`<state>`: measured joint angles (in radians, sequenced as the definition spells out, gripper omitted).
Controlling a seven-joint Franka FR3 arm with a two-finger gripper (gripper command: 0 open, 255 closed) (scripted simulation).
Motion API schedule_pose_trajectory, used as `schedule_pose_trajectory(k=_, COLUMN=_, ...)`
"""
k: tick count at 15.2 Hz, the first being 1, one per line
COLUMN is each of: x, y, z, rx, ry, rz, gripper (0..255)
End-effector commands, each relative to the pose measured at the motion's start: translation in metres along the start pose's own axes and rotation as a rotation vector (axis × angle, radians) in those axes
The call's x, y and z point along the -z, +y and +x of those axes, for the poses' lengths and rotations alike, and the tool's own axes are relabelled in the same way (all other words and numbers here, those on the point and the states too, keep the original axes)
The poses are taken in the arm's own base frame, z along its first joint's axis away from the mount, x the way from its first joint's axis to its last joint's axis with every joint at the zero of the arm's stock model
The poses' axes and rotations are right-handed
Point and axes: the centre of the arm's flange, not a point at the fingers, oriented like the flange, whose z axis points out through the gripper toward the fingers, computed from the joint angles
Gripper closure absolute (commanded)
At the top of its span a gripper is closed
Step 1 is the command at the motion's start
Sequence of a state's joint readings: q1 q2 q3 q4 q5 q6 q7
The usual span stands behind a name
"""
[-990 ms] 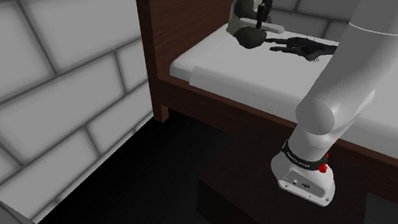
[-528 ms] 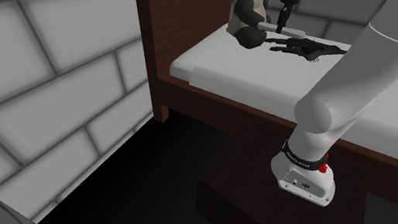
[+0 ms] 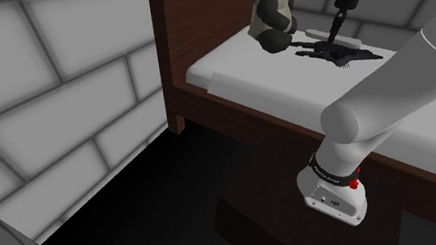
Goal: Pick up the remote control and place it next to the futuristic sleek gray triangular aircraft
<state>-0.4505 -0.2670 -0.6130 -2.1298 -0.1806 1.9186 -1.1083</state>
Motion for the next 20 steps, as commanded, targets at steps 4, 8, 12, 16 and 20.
schedule_pose_trajectory(k=4, x=0.0, y=0.004, z=-0.069, rx=0.001, ry=0.0, rz=0.0, gripper=255)
schedule_pose_trajectory(k=8, x=0.0, y=0.007, z=-0.134, rx=0.001, ry=0.0, rz=0.0, gripper=255)
schedule_pose_trajectory(k=12, x=-0.021, y=0.006, z=-0.134, rx=0.001, ry=0.0, rz=0.0, gripper=255)
schedule_pose_trajectory(k=16, x=-0.043, y=0.006, z=-0.134, rx=0.001, ry=0.0, rz=0.0, gripper=255)
schedule_pose_trajectory(k=20, x=-0.064, y=0.005, z=-0.133, rx=0.001, ry=0.0, rz=0.0, gripper=255)
